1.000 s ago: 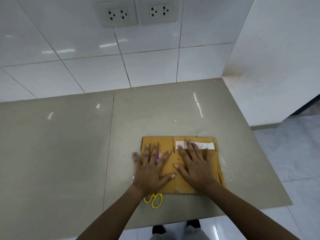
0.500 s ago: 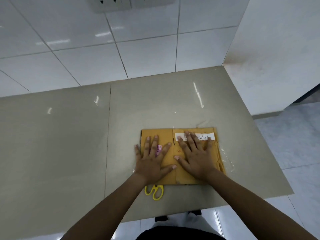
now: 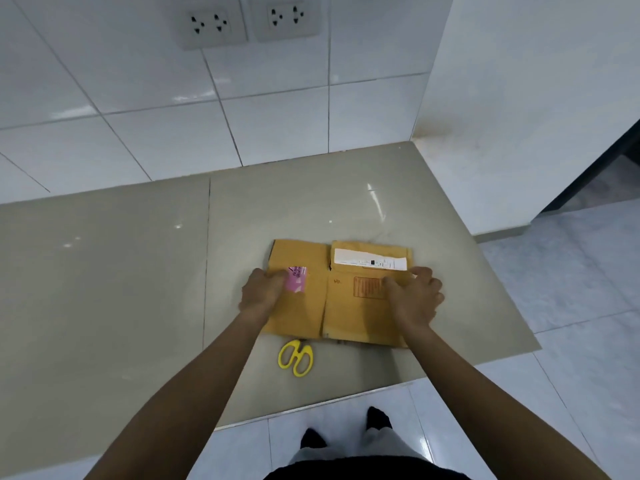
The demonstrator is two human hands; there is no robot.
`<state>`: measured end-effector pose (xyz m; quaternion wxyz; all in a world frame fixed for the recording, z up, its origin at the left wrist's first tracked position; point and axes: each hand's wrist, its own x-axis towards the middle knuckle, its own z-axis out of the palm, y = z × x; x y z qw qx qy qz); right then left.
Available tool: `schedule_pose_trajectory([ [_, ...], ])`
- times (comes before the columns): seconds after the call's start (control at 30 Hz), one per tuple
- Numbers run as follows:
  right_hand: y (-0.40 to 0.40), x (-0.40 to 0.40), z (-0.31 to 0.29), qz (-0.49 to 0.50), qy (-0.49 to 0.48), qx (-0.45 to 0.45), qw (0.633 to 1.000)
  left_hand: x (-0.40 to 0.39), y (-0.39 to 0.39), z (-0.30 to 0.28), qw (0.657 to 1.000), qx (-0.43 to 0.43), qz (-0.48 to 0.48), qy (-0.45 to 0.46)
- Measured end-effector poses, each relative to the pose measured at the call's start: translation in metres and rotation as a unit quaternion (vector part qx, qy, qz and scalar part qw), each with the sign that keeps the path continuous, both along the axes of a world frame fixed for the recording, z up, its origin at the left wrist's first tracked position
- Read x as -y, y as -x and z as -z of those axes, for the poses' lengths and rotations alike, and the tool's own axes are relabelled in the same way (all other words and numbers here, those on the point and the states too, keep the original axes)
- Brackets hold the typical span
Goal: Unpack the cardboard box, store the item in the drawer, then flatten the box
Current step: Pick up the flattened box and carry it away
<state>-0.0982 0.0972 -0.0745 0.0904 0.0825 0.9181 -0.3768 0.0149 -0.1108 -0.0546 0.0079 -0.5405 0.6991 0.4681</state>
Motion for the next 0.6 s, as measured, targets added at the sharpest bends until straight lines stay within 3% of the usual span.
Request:
schedule_pose_trajectory([
  [0.1,0.004,-0.001,-0.01,0.053,0.076,-0.013,0.996,-0.003,0.005,-0.008,0.999,-0.027,-0.012,0.031],
  [0.27,0.006,-0.008,-0.023,0.046,0.159,-0.04,0.985,-0.01,-0.001,-0.02,0.991,-0.065,-0.043,0.107],
  [0.6,0.017,-0.046,-0.033,-0.104,0.151,-0.034,0.982,-0.078,-0.019,-0.032,0.978,-0.074,-0.128,0.147],
])
